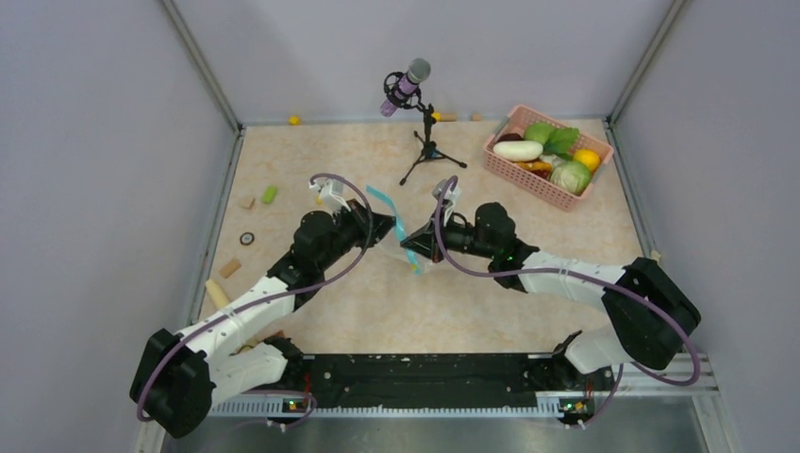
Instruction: Place the food in the zip-top bag and seal the zipper
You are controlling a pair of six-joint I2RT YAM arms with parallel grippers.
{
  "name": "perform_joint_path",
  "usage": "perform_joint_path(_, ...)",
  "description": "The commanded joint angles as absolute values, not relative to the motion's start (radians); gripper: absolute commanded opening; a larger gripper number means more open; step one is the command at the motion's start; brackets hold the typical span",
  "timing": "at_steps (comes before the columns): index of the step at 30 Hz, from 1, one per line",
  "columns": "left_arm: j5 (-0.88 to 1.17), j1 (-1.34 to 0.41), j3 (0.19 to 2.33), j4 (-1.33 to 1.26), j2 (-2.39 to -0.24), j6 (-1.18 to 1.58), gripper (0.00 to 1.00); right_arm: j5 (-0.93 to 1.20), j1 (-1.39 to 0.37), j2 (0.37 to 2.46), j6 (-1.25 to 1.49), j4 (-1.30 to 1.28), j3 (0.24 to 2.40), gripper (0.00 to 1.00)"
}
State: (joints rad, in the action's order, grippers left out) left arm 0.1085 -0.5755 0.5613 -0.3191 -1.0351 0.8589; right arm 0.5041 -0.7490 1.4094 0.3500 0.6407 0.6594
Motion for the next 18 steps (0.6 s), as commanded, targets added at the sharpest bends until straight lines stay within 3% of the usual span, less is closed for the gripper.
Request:
perform_joint_path(1, 0.132, -0.574, 0.615, -0.324, -1.051, 0.842, 0.00, 0.485, -0.759, 1.361, 0.323, 0.668, 0.695, 0.00)
perform_joint_path(4, 0.140, -0.575, 0.620, -0.318, -1.054, 0.841, 0.00, 0.458, -0.758, 1.354, 0.321, 0.649, 0.695, 0.00)
perform_joint_path(5, 0.140, -0.574, 0.618, -0.315, -1.053, 0.839, 0.00, 0.443, -0.759, 1.350, 0.319, 0.636, 0.697, 0.06)
perform_joint_path(7, 0.131, -0.574, 0.623, -0.300, -1.047, 0.835, 0.00, 0.409, -0.759, 1.338, 0.310, 0.602, 0.704, 0.33)
perform_joint_path(13, 0.080, -0.576, 0.735, -0.123, -1.034, 0.728, 0.00, 0.297, -0.759, 1.261, 0.240, 0.444, 0.767, 0.81)
perform_joint_path(18, -0.078, -0.575, 0.908, 0.117, -1.035, 0.574, 0.00, 0.179, -0.760, 1.185, 0.232, 0.364, 0.811, 0.98)
